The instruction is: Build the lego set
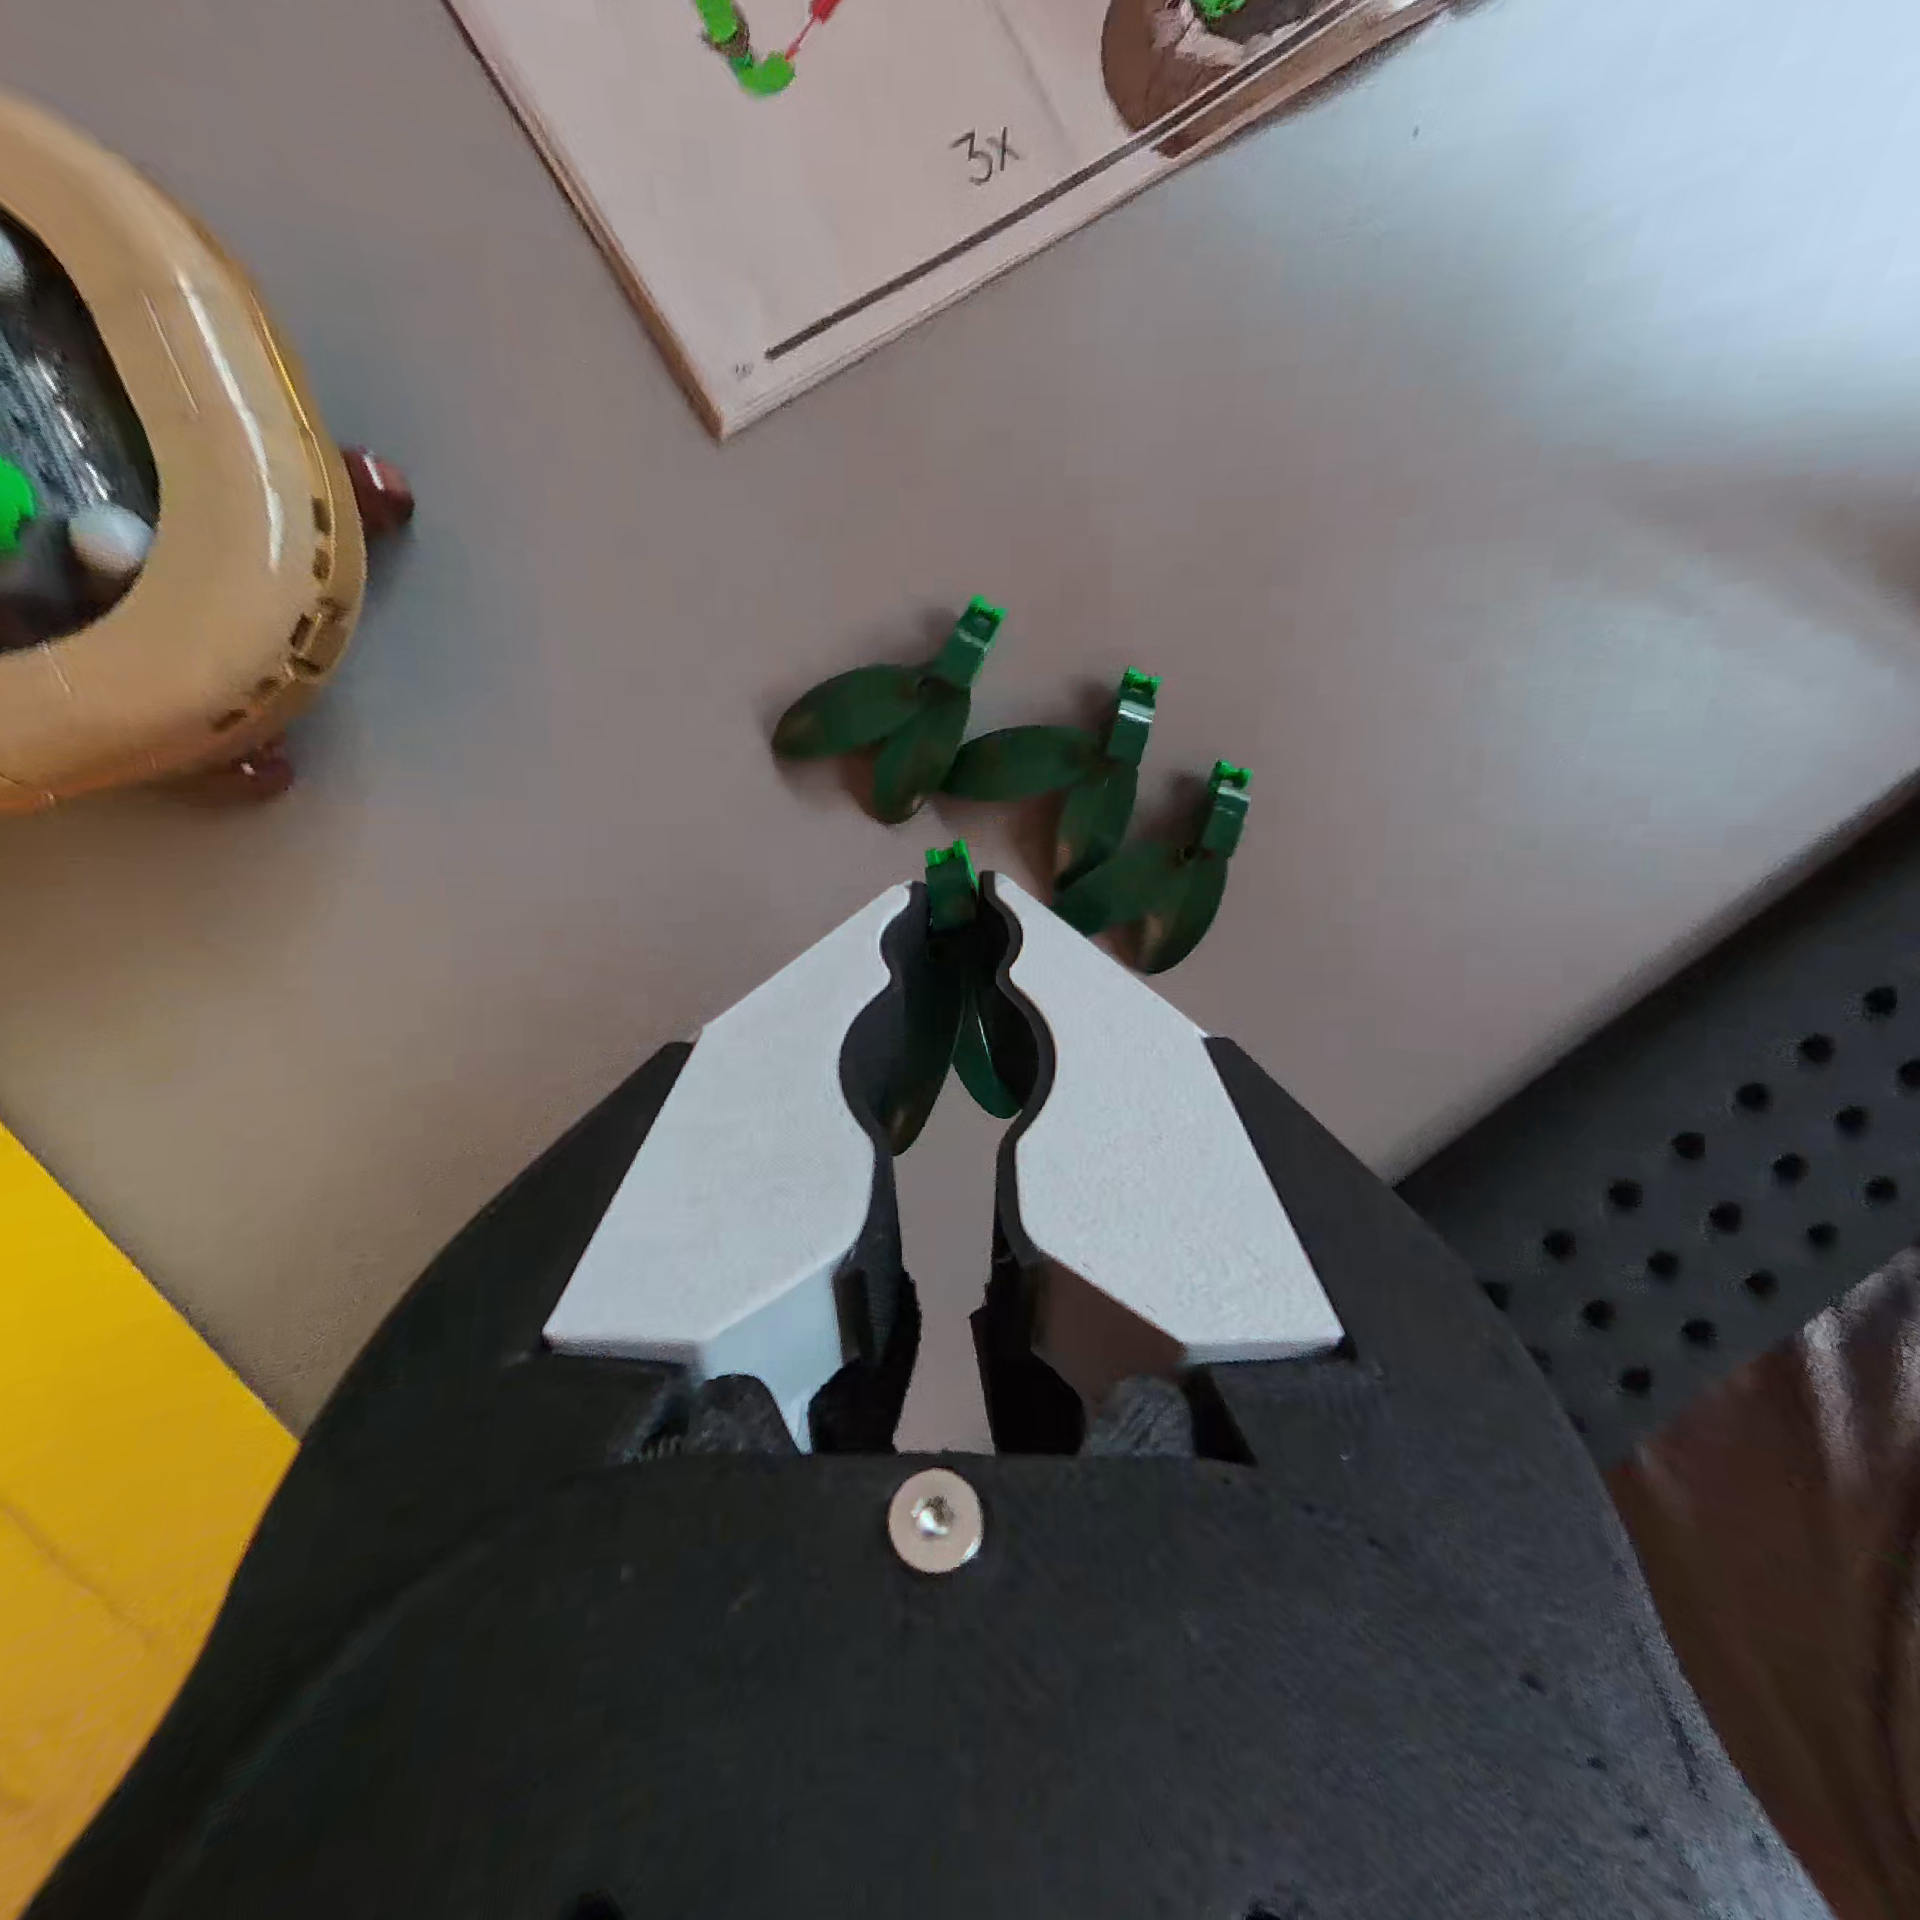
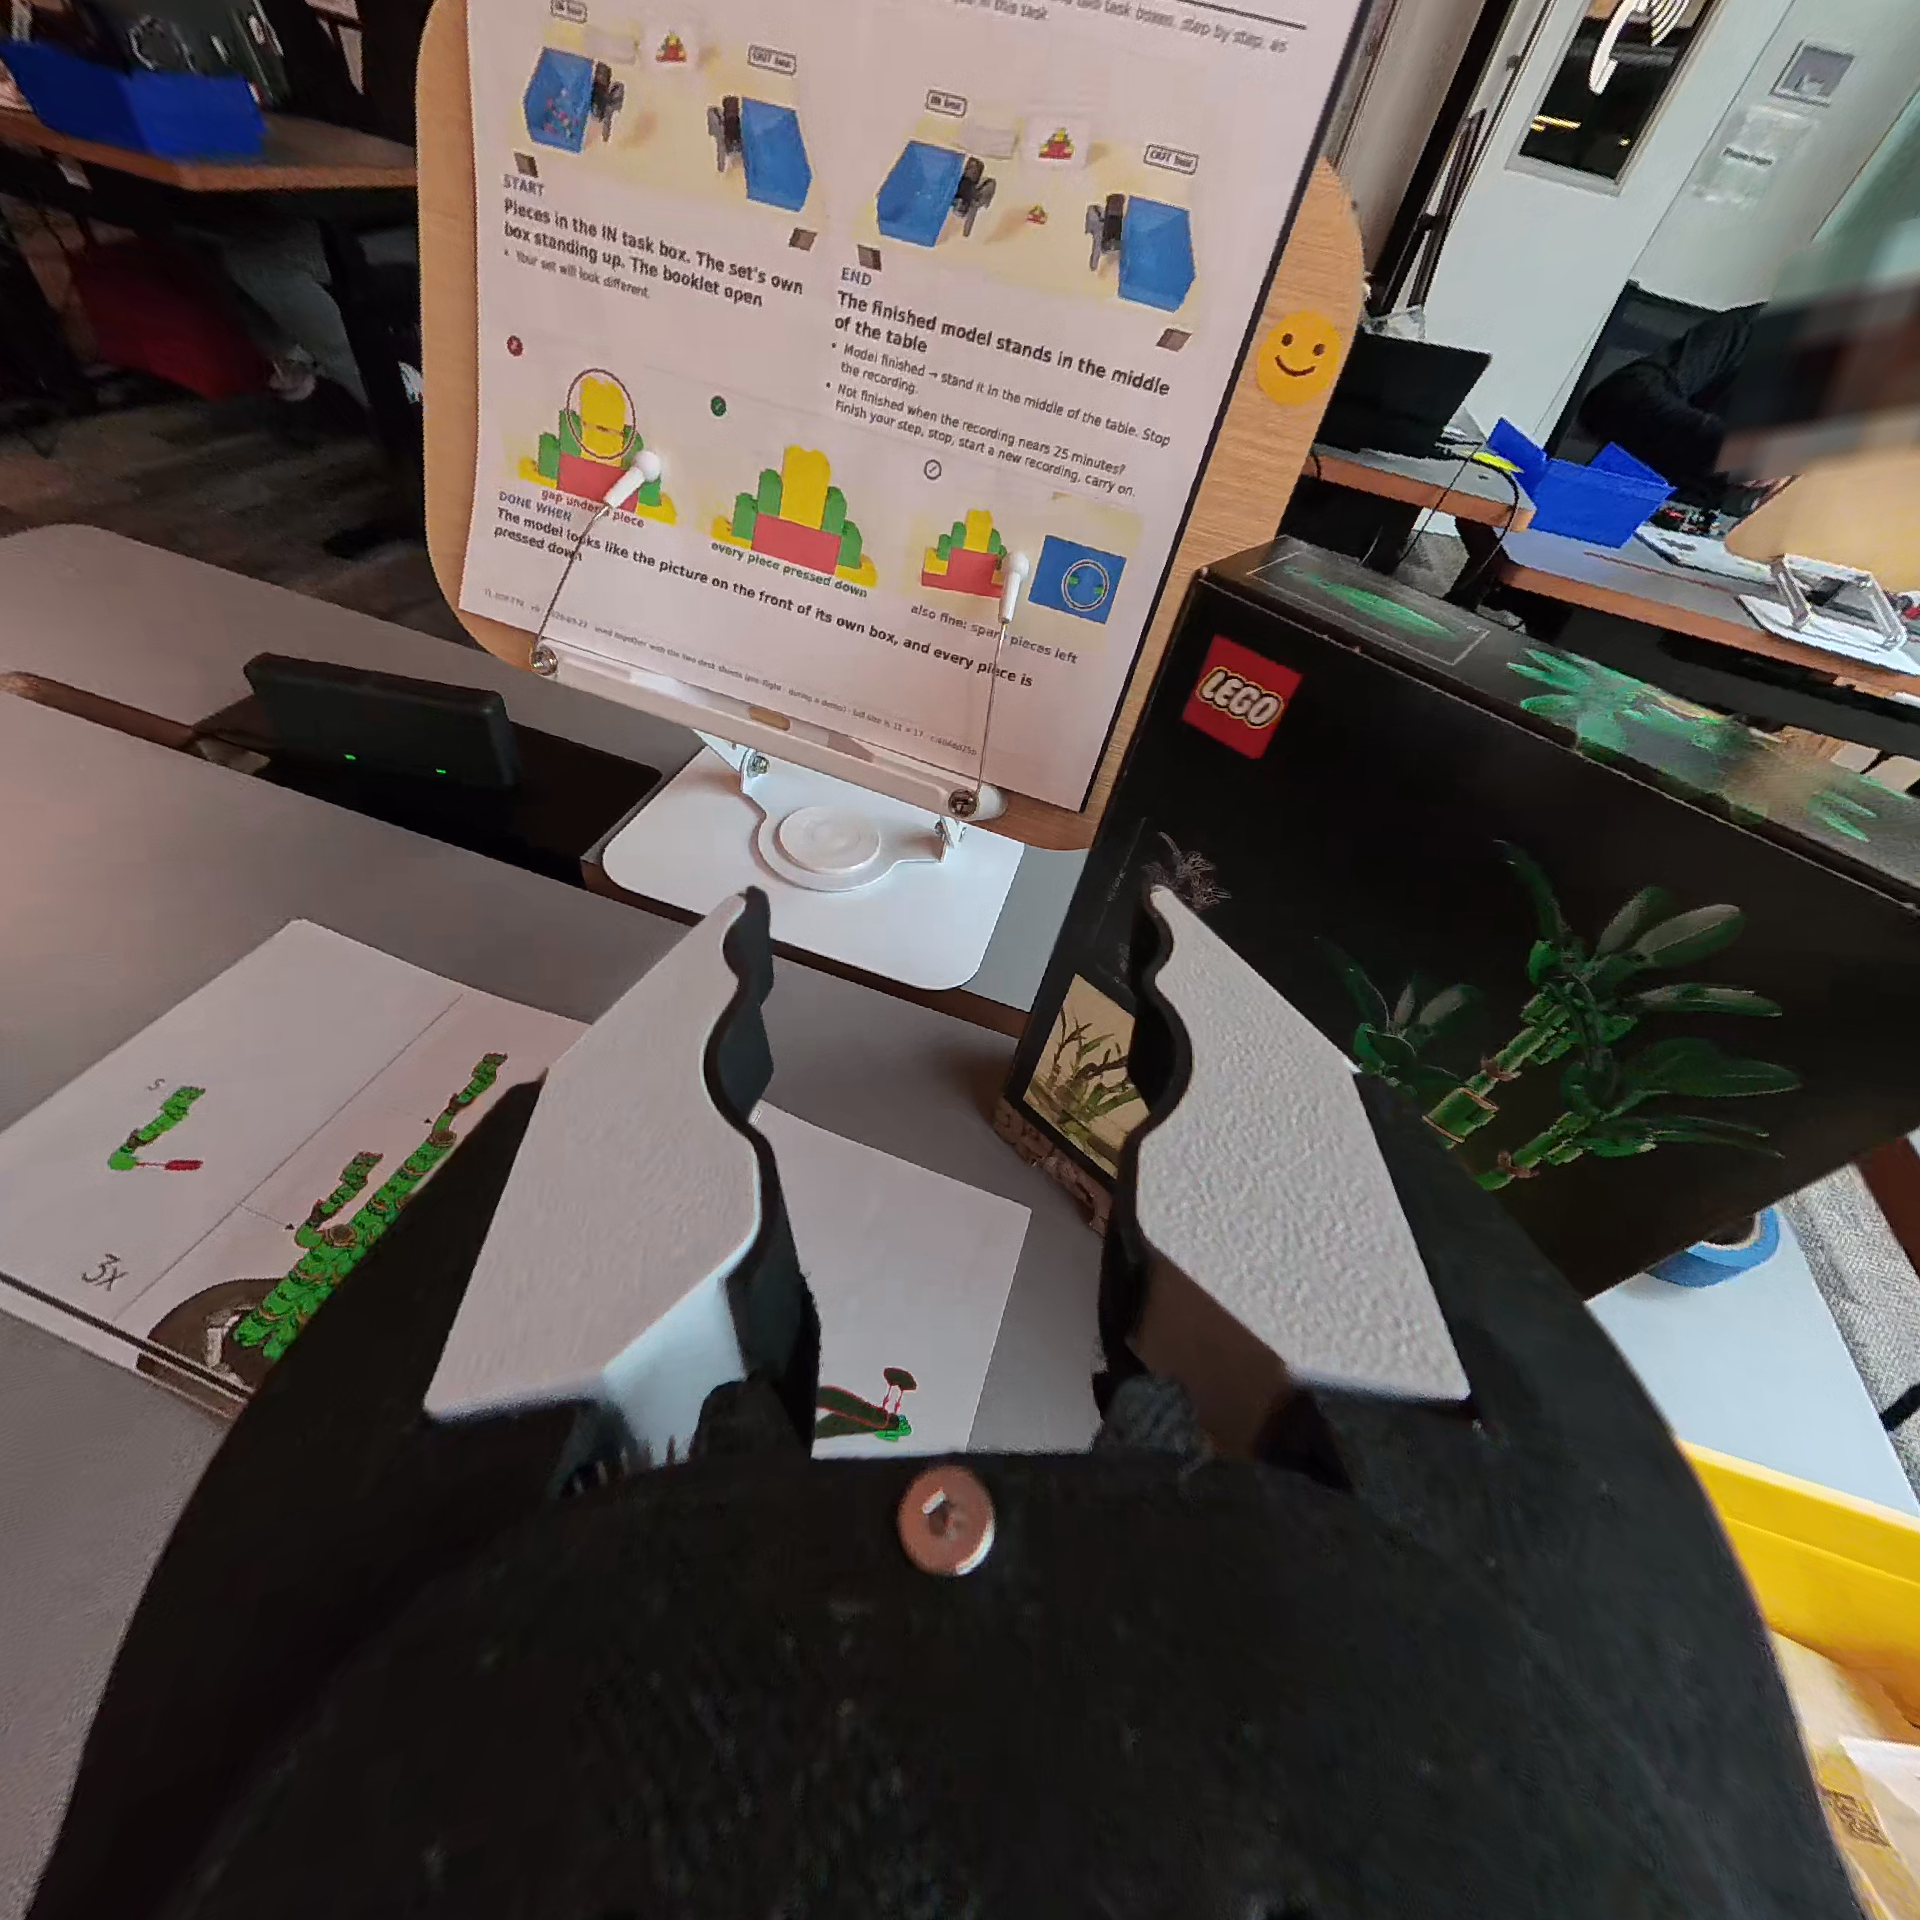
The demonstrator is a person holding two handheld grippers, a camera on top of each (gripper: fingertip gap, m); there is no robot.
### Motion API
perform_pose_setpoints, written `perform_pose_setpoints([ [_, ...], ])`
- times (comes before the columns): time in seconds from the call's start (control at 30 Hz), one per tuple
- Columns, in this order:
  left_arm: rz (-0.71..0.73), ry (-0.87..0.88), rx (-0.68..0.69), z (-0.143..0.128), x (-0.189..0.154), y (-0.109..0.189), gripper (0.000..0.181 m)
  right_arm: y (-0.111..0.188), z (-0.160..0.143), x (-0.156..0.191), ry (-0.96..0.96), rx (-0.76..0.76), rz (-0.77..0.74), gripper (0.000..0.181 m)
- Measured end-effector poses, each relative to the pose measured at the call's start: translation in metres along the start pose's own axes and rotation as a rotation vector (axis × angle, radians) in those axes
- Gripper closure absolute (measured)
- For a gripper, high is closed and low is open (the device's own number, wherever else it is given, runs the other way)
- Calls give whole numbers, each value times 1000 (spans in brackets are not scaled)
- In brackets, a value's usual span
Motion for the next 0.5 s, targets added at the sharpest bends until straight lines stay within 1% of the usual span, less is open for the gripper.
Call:
perform_pose_setpoints([
  [0.07,-24,-13,-2,-5,4,-6,174,-2,-1,4,14,10,16,113],
  [0.23,6,-149,-5,-11,4,-15,174,-9,-6,12,77,59,42,111],
  [0.4,108,-286,-55,-17,3,-23,174,-17,-12,18,119,111,42,109],
  [0.5,142,-326,-80,-24,2,-27,174,-21,-14,22,139,121,49,108],
])
Point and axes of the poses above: each gripper's, where its closed fingertips meet, y back along the fingers, z out of its top, x = y × z across the jaws, the point moved 7 cm from there along y, back along the fingers, and after that the axes turned 11 degrees about z, right-handed, at the moved point
